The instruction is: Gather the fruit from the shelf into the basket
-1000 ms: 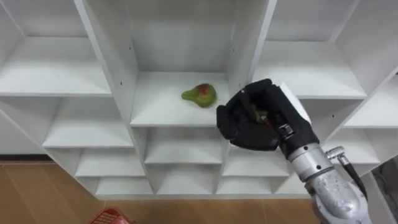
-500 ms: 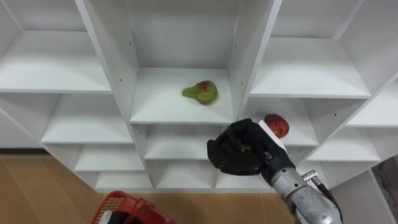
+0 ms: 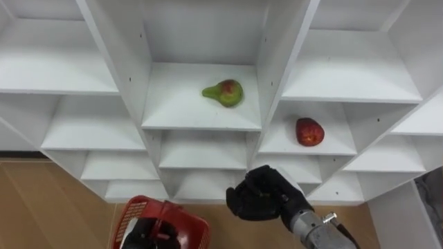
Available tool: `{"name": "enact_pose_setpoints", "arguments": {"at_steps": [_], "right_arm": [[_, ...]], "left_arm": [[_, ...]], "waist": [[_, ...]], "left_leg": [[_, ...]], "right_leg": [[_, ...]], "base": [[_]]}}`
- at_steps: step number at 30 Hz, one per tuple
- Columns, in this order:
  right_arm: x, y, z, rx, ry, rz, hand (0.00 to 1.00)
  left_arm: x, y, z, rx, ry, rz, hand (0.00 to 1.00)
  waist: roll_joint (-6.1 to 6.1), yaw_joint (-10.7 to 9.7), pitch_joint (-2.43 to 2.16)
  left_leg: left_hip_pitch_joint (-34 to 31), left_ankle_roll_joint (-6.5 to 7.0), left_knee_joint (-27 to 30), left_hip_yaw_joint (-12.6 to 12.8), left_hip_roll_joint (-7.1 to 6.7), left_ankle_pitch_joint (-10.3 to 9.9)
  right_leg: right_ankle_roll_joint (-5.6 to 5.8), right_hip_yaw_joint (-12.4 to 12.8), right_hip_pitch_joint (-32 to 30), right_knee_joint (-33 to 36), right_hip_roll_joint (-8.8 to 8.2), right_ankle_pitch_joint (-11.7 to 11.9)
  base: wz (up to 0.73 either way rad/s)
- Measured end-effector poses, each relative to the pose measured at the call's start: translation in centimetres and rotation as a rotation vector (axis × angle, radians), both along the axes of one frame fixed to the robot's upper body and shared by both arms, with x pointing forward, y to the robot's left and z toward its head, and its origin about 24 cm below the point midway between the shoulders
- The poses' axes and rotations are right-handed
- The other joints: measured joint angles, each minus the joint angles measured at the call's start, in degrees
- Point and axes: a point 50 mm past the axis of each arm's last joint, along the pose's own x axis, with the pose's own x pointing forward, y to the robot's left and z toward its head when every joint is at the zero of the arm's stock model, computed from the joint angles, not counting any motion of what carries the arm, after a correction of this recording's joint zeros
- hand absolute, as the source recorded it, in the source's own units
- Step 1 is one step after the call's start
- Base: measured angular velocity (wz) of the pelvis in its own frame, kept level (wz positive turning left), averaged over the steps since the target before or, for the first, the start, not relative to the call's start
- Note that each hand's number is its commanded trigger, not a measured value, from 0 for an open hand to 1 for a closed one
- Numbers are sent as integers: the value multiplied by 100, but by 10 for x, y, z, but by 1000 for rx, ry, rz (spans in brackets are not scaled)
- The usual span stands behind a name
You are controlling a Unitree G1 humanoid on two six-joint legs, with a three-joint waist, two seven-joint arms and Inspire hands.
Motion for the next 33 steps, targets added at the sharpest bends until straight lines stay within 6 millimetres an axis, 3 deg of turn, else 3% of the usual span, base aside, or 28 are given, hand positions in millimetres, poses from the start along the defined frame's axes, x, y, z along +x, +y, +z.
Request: {"name": "enact_pose_setpoints", "arguments": {"at_steps": [6, 16, 22, 28, 29, 31, 32, 33], "right_arm": [[-7, -3, -21, -72, 84, 18, 100], [-6, 3, -26, -92, 107, 57, 100], [-4, 6, -35, -118, 142, 83, 100], [6, 7, -31, -39, 142, 0, 100], [8, 6, -30, -12, 150, -27, 100], [11, 6, -31, 27, 165, -67, 100], [15, 7, -30, 44, 169, -87, 100], [18, 9, -30, 51, 169, -101, 100]], "left_arm": [[3, -9, 1, -42, -1, -66, 100], [3, -11, 0, -79, 17, -134, 100], [10, -24, 6, -115, -22, -175, 100], [13, -34, 8, -133, -32, -225, 100], [13, -36, 8, -136, -32, -235, 100], [14, -39, 8, -150, -32, -234, 100], [14, -38, 8, -146, -32, -236, 100], [13, -38, 7, -147, -24, -231, 100]], "waist": [[-4, 21, 10], [39, 17, 37], [75, 30, 42], [98, 12, 48], [97, 20, 47], [108, 39, 54], [114, 50, 67], [196, -5, 68]], "left_leg": [[-38, -1, -4, -94, -4, 1], [-166, -1, -2, -96, -5, 1], [-202, -1, 2, -147, -8, 1], [-195, -4, 18, -281, 6, 3], [-189, -5, 19, -288, 14, 3], [-180, -8, 24, -541, 19, 4], [-190, -13, 28, -771, 19, 2], [-218, -61, 65, -830, 50, -20]], "right_leg": [[0, 1, -17, -1, 4, 0], [0, -69, -137, -1, 2, 0], [0, -77, -183, 18, 4, -1], [-23, -260, -245, 142, 2, -17], [-41, -274, -308, 207, 6, -32], [-131, -295, -441, 301, 82, -91], [-243, -182, -578, -12, 203, 41], [-300, -159, -639, -159, 245, 348]], "base": [[9], [0], [1], [4], [-8], [-21], [-31], [-24]]}}
